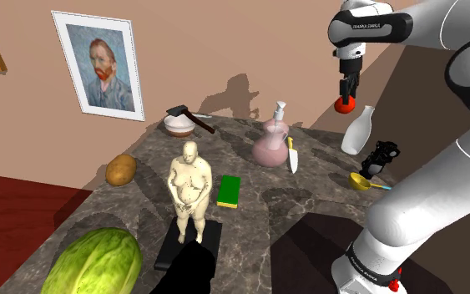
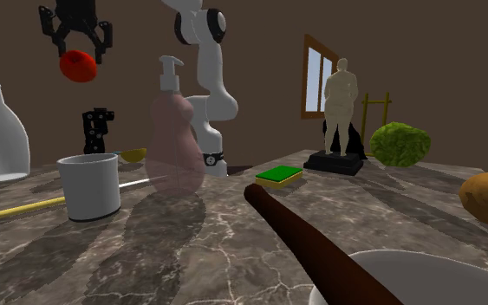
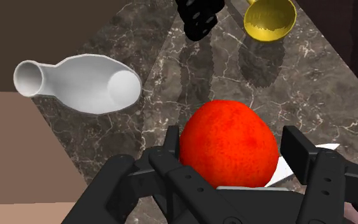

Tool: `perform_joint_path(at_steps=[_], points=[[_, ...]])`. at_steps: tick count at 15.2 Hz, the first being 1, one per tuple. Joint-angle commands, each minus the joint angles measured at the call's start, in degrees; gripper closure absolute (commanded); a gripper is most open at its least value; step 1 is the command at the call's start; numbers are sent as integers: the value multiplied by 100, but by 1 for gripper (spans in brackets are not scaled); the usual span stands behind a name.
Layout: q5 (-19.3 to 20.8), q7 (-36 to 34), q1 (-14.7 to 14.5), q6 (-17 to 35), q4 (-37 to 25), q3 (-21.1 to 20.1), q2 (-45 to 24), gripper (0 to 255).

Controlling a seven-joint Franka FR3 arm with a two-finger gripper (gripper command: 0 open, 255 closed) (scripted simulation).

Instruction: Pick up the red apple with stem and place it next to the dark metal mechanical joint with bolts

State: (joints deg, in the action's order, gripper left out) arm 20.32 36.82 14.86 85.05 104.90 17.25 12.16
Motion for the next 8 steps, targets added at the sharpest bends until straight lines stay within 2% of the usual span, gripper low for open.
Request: perform_joint_path(at_steps=[1,5,8], points=[[11,310,114,144,-195,208,-240,255],[-87,907,343,314,-765,567,-813,255],[-92,910,371,474,-638,595,-840,255]])
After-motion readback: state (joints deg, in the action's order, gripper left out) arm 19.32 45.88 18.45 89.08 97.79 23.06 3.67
